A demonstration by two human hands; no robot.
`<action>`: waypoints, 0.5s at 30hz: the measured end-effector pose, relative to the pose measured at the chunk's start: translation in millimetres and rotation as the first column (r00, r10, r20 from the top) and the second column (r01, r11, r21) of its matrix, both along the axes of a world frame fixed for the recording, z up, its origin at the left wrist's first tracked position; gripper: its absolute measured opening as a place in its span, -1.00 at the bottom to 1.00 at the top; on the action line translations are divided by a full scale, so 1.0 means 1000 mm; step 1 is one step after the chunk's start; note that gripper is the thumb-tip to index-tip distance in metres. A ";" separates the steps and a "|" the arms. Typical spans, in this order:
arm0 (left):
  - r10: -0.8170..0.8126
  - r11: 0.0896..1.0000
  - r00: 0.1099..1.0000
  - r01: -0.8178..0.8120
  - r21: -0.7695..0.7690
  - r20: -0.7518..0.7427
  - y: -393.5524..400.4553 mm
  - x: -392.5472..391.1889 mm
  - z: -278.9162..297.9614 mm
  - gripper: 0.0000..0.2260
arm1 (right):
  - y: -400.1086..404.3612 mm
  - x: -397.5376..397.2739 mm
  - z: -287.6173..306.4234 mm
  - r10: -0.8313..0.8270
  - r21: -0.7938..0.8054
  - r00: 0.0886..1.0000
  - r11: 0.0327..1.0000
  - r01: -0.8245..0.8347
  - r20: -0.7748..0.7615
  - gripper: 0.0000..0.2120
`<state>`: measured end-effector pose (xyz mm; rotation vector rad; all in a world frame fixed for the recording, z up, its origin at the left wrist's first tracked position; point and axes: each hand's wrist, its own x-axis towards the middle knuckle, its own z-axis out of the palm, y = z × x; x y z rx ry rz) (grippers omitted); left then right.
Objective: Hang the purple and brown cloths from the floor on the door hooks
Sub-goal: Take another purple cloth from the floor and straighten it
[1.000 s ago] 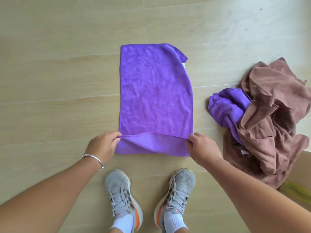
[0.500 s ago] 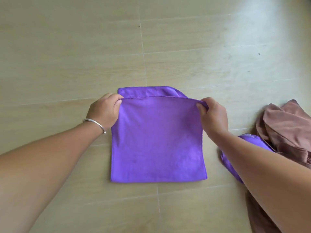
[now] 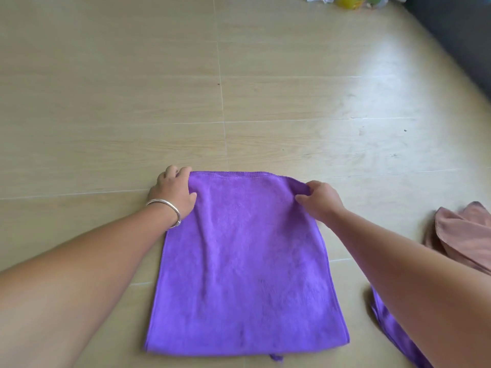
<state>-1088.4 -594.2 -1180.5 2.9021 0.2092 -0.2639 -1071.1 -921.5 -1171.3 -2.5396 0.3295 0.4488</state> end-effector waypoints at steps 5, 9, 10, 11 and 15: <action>-0.288 0.957 0.950 0.280 0.078 0.120 -0.016 -0.035 -0.007 -0.48 | 0.005 -0.007 0.002 -0.069 0.046 0.997 0.997 0.070 -0.020 -0.86; -0.345 0.937 0.938 0.345 0.057 -0.006 -0.030 -0.043 -0.022 -0.42 | 0.011 0.003 0.001 -0.047 0.010 0.997 0.999 0.048 -0.057 -0.87; -0.334 0.940 0.942 0.336 0.065 -0.039 -0.032 -0.043 -0.025 -0.41 | 0.012 0.005 0.002 -0.037 -0.003 0.998 0.999 0.037 -0.058 -0.86; -0.322 0.942 0.944 0.327 0.075 -0.068 -0.033 -0.043 -0.026 -0.39 | 0.012 0.005 0.003 -0.029 -0.015 0.998 0.999 0.028 -0.053 -0.85; -0.316 0.938 0.940 0.330 0.108 -0.130 -0.035 -0.045 -0.028 -0.38 | 0.015 -0.001 0.005 -0.018 -0.026 0.999 1.000 0.016 -0.051 -0.81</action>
